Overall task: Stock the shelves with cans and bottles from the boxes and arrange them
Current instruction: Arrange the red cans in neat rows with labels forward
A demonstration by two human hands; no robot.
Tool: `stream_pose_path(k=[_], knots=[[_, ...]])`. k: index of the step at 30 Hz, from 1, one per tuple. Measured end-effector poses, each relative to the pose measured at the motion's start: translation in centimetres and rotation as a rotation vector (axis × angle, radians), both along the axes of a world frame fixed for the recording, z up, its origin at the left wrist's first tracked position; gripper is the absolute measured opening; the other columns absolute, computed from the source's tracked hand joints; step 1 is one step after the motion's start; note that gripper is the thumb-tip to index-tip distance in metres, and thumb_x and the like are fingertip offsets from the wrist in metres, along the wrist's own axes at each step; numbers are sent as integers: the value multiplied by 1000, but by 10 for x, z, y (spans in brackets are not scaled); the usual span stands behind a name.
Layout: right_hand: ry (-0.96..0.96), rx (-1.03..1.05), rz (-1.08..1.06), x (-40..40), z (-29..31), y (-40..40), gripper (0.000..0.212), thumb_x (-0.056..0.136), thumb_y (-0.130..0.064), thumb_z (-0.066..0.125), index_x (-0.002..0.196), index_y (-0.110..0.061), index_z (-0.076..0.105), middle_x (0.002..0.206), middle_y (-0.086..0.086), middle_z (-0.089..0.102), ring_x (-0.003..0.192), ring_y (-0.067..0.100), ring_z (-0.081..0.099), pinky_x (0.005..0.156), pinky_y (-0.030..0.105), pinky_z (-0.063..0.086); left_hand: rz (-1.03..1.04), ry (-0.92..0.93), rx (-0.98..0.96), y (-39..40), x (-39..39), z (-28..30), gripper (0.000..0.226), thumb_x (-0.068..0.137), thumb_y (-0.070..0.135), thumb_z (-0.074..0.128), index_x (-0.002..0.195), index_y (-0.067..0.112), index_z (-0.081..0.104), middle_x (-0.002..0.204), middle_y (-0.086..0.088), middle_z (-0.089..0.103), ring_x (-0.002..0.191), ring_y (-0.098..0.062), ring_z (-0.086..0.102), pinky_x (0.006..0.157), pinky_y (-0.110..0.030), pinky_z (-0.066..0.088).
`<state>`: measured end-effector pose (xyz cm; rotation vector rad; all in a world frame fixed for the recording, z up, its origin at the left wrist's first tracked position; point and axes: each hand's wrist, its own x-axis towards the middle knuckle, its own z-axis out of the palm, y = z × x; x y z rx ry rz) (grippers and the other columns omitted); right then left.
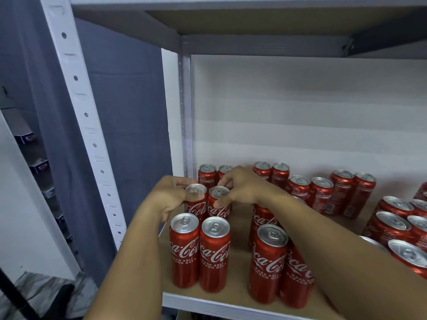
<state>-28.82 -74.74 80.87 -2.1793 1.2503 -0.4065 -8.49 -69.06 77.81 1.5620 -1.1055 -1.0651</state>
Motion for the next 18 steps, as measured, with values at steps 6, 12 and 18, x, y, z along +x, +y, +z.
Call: stream_pose_path(k=[6,12,18], knots=[[10,-3,13,-6,8,2,87,62,-34,95,137,-10,59,132,4,66,120,19,61,105,36,49,-53,-63,16,1,-4,13,54,69,7,92,119,13,73,112,-1,74,101,-14,67,81,-25,52],[-7,-85,4,-44,32,-6,68,62,-28,96,123,-14,70,118,-1,72,108,12,67,103,37,52,-132,-130,-115,-11,-33,44,53,76,13,90,125,18,70,117,8,74,103,-6,67,74,-19,50],[183,-142,-33,-107,44,-11,59,59,-37,96,112,-19,76,108,-9,75,101,6,69,98,33,54,-412,-346,-116,-26,-90,62,57,70,15,94,123,18,72,114,6,76,108,-8,70,97,-26,53]])
